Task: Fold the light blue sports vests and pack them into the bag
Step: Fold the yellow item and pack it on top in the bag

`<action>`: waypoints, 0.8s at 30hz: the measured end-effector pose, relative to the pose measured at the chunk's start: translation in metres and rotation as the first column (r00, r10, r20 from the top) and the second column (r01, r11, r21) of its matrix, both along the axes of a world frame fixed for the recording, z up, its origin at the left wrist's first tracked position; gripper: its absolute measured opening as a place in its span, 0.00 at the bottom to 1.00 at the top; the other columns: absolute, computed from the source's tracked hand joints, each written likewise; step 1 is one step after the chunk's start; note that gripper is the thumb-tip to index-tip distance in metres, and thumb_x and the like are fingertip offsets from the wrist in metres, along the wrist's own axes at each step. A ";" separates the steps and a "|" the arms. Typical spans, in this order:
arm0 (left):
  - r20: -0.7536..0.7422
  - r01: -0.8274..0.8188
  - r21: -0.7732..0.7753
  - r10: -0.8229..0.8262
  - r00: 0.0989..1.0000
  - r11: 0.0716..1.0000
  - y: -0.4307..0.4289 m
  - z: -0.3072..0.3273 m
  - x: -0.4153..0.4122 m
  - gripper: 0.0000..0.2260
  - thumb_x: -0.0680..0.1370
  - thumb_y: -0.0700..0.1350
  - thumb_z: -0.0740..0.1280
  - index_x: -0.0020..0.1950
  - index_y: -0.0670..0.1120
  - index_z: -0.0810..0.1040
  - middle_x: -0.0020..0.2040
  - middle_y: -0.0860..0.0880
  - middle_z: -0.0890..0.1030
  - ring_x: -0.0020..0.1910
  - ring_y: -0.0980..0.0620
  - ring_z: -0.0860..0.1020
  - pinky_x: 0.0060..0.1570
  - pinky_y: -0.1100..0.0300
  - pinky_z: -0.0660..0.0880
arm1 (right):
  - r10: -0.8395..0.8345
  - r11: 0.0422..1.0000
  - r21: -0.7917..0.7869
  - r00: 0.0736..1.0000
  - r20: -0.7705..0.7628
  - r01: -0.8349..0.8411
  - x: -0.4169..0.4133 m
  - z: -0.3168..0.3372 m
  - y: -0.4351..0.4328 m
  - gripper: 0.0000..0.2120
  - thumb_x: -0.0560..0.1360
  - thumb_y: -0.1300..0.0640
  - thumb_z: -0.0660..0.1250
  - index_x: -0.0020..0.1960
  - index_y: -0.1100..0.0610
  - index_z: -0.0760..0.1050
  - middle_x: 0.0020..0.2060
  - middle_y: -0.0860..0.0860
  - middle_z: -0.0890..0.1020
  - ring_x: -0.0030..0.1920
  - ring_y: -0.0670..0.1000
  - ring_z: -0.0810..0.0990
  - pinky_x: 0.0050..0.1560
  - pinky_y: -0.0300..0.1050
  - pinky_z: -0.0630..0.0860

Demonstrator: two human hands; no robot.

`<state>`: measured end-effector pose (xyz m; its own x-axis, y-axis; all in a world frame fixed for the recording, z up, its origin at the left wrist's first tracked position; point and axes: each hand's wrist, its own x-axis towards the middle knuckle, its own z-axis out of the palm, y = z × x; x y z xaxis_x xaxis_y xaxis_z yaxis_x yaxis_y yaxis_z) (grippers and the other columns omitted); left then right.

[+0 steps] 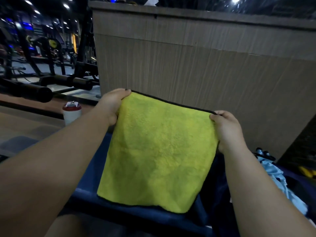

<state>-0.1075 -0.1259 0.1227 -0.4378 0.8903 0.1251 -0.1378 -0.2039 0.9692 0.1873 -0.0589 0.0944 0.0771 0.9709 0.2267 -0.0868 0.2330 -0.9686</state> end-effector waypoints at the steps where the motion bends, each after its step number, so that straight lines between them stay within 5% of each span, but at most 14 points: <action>1: -0.068 -0.037 -0.045 0.034 0.997 0.998 0.008 -0.008 -0.004 0.06 0.80 0.47 0.65 0.52 0.46 0.77 0.46 0.45 0.79 0.44 0.48 0.78 0.48 0.51 0.77 | -0.024 1.000 -0.009 0.998 0.062 0.025 -0.002 -0.006 0.006 0.07 0.77 0.59 0.67 0.42 0.49 0.75 0.39 0.49 0.79 0.38 0.49 0.76 0.41 0.46 0.75; 5: -0.563 -0.226 -0.213 0.070 0.823 0.951 0.034 -0.063 -0.013 0.12 0.79 0.49 0.66 0.59 0.44 0.78 0.55 0.44 0.79 0.54 0.45 0.77 0.53 0.55 0.73 | -0.087 0.995 -0.006 0.886 0.455 0.101 -0.006 -0.044 0.026 0.05 0.75 0.55 0.68 0.42 0.47 0.75 0.39 0.47 0.80 0.40 0.52 0.79 0.43 0.48 0.76; 8: -0.703 -0.272 -0.294 -0.014 0.711 0.917 0.042 -0.104 -0.015 0.08 0.79 0.47 0.67 0.52 0.43 0.81 0.49 0.44 0.82 0.49 0.47 0.78 0.46 0.59 0.71 | -0.065 0.990 -0.065 0.819 0.570 0.124 -0.006 -0.076 0.034 0.02 0.77 0.55 0.67 0.47 0.49 0.76 0.41 0.48 0.80 0.40 0.50 0.79 0.41 0.44 0.73; 13: -0.381 -0.140 -0.316 0.010 0.925 0.939 0.053 -0.122 -0.014 0.06 0.81 0.42 0.64 0.44 0.46 0.76 0.34 0.48 0.75 0.32 0.53 0.73 0.28 0.64 0.70 | -0.056 0.986 -0.116 0.886 0.460 0.123 -0.006 -0.090 0.048 0.06 0.79 0.60 0.65 0.45 0.51 0.73 0.40 0.52 0.81 0.33 0.50 0.81 0.38 0.47 0.80; 17: -0.178 -0.070 -0.224 0.030 0.984 0.972 0.061 -0.113 -0.015 0.06 0.82 0.41 0.61 0.46 0.48 0.74 0.40 0.46 0.78 0.38 0.53 0.78 0.43 0.61 0.77 | -0.089 0.992 -0.040 0.903 0.419 0.116 -0.010 -0.085 0.054 0.08 0.79 0.58 0.65 0.44 0.47 0.74 0.41 0.49 0.82 0.40 0.50 0.85 0.49 0.54 0.82; 24: -0.199 -0.087 -0.119 0.062 0.978 0.989 0.050 -0.117 -0.021 0.07 0.80 0.37 0.63 0.47 0.48 0.76 0.45 0.45 0.80 0.44 0.53 0.79 0.49 0.63 0.77 | -0.022 0.999 0.031 0.907 0.422 0.010 -0.002 -0.100 0.040 0.10 0.78 0.61 0.67 0.44 0.47 0.74 0.43 0.46 0.80 0.43 0.46 0.76 0.46 0.41 0.72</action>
